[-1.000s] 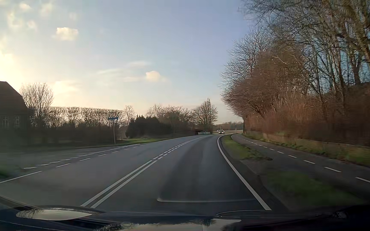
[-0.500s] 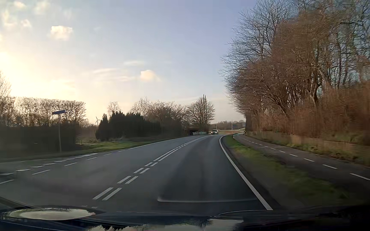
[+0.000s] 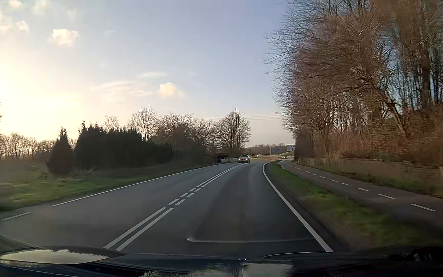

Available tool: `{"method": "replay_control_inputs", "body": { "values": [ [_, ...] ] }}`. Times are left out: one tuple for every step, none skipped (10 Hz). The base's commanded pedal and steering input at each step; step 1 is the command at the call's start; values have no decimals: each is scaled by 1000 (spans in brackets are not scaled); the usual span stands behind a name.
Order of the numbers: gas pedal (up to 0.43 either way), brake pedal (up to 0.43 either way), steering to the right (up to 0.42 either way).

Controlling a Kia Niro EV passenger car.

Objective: Follow the waypoints while adhering to traffic rules and regulations

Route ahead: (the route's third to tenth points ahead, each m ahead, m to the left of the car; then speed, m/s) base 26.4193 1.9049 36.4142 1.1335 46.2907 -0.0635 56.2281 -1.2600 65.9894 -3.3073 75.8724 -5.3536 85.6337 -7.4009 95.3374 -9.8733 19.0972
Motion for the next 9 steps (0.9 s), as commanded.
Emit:
{"method": "replay_control_inputs", "body": {
  "values": [
    [138, 0, 20],
    [138, 0, 20],
    [138, 0, 20],
    [138, 0, 20],
    [138, 0, 20],
    [138, 0, 19],
    [138, 0, 19],
    [138, 0, 19],
    [150, 0, 18]
  ]
}}
